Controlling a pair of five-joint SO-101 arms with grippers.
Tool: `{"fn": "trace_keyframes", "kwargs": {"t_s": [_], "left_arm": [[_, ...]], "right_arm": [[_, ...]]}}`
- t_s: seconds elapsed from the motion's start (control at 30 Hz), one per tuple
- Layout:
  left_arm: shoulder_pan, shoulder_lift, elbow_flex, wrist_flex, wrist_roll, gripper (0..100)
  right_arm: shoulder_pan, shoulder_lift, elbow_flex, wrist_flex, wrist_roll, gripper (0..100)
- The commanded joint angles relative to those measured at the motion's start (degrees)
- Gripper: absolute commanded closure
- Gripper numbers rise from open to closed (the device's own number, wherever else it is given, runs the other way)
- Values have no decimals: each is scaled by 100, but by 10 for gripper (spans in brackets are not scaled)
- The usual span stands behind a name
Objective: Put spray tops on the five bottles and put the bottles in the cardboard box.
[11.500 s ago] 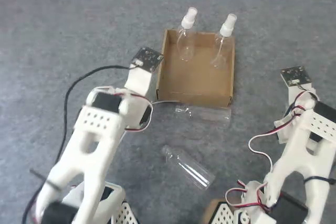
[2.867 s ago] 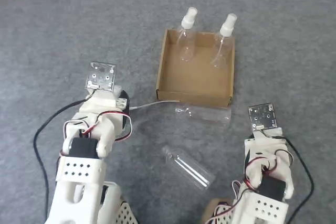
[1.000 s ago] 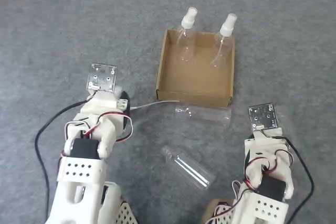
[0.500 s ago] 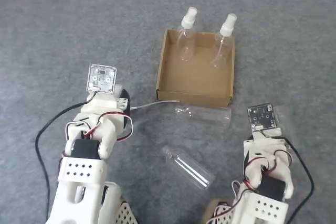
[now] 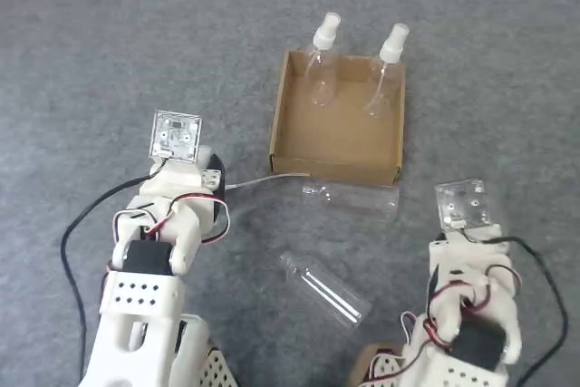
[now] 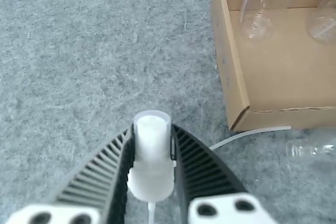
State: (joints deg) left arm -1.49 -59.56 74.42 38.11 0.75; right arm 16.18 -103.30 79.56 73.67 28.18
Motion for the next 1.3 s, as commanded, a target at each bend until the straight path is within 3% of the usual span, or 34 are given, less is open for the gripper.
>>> {"fn": "trace_keyframes", "kwargs": {"t_s": [0.0,0.3,0.7,0.93,1.1,1.27], "left_arm": [[0,-176,-31,-141,-35,989],[-35,-176,-22,-141,-35,989],[-35,-176,-22,-132,-35,989],[-35,-176,-22,-141,-35,989],[-35,-176,-22,-141,-35,989],[-35,-176,-22,-141,-35,989]], "right_arm": [[277,286,-844,48,378,987],[752,3512,-2523,40,1143,841],[716,8620,-5116,-453,1934,800],[716,10484,-5837,-505,2295,800],[822,10985,-5925,-699,2057,805],[1200,11037,-5960,-699,703,946]]}}
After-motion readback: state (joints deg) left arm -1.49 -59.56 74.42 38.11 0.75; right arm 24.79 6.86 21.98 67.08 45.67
